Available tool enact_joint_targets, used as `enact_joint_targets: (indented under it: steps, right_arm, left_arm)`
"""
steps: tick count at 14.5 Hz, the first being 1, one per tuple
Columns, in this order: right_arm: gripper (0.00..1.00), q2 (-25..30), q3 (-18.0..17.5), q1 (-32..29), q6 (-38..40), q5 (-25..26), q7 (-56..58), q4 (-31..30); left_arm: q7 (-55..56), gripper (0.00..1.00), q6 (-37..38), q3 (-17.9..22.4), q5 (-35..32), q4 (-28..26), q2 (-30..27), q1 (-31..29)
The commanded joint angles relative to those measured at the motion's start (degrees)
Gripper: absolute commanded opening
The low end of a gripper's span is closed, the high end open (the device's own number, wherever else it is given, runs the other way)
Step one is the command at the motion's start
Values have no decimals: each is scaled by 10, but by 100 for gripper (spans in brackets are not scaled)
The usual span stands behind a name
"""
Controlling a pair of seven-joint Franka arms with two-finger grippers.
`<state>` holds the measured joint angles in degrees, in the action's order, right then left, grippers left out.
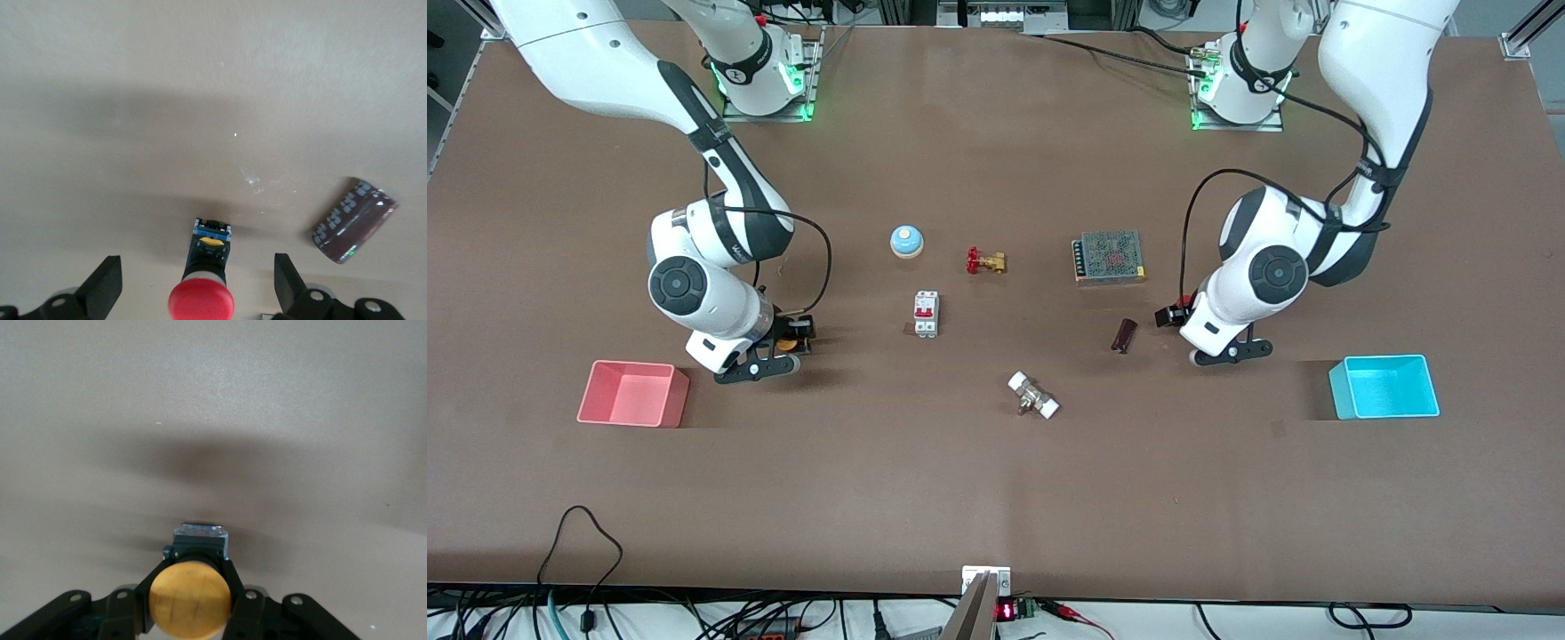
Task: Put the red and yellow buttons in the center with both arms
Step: 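Lower and release the red button with the left gripper beside the capacitor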
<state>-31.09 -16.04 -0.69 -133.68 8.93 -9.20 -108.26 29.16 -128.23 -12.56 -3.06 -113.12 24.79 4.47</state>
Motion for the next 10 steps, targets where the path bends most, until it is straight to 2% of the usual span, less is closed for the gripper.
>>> enact_joint_targets:
  steps: [1,3,6,8,10]
  right_arm:
    - [40,-6,0,2,-9,11,-14,3]
    - [43,-7,0,1,-9,11,-14,3]
    - [63,-7,0,0,-9,10,-14,5]
    - [76,-8,0,0,-9,9,-15,5]
    - [81,-7,0,-1,-9,6,-15,7]
  left_arm:
    - [-32,100,88,8,-11,60,-20,-7]
    - [-82,100,144,9,-34,127,-18,-20]
    - [-205,100,205,8,-77,205,-20,-50]
    - [-264,100,265,9,-76,284,-22,-55]
    - [-269,100,333,3,-68,329,-42,-55]
